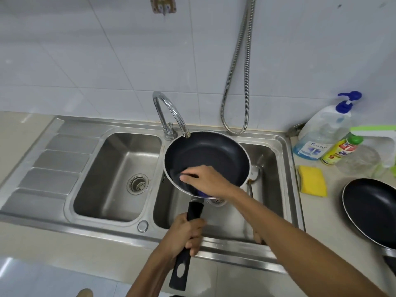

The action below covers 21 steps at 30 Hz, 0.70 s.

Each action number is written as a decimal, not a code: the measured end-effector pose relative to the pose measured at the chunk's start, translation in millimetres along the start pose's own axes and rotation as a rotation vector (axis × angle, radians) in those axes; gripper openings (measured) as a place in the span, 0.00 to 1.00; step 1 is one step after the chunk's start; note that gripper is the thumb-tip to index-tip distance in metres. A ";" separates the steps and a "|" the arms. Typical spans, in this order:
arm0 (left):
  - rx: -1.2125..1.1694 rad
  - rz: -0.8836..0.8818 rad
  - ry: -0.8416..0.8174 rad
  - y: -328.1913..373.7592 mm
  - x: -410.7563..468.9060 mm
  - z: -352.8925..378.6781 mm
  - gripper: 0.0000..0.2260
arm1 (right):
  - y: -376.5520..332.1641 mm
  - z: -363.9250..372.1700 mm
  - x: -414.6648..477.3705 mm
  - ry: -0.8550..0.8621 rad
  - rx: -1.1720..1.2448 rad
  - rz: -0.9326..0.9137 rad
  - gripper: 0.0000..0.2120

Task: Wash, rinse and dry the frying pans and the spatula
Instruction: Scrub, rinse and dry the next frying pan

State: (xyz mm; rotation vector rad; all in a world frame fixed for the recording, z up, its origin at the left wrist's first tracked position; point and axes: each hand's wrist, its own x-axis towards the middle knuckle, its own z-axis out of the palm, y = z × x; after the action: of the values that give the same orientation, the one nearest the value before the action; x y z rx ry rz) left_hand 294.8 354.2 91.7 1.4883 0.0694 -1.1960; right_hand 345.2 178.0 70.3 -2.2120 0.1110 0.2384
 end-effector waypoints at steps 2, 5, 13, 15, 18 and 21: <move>-0.006 0.002 0.010 -5.0 1.8 -6.4 0.19 | 3.0 -26.4 -23.1 -0.108 -0.094 -0.053 0.13; 0.032 -0.007 0.025 -8.1 4.7 -11.7 0.18 | 17.6 -61.0 -69.0 -0.146 -0.062 -0.018 0.14; -0.073 0.049 0.034 -14.6 12.7 -1.6 0.21 | 98.8 -98.6 -226.6 0.414 0.031 0.377 0.06; -0.093 0.062 0.034 -17.5 16.0 5.1 0.20 | 120.6 -91.6 -255.5 0.499 -0.070 0.496 0.06; -0.117 0.078 0.037 -25.1 22.3 15.5 0.19 | 151.3 -69.7 -278.8 0.591 -0.285 0.565 0.09; -0.153 0.082 0.032 -34.5 31.0 26.0 0.18 | 178.4 -37.8 -287.9 0.693 -0.416 0.586 0.11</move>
State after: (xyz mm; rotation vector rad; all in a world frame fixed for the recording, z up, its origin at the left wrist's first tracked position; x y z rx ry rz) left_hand 271.9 328.7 51.1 1.3638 0.1174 -1.0768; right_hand 39.4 38.4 14.6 -2.5308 1.1860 -0.2248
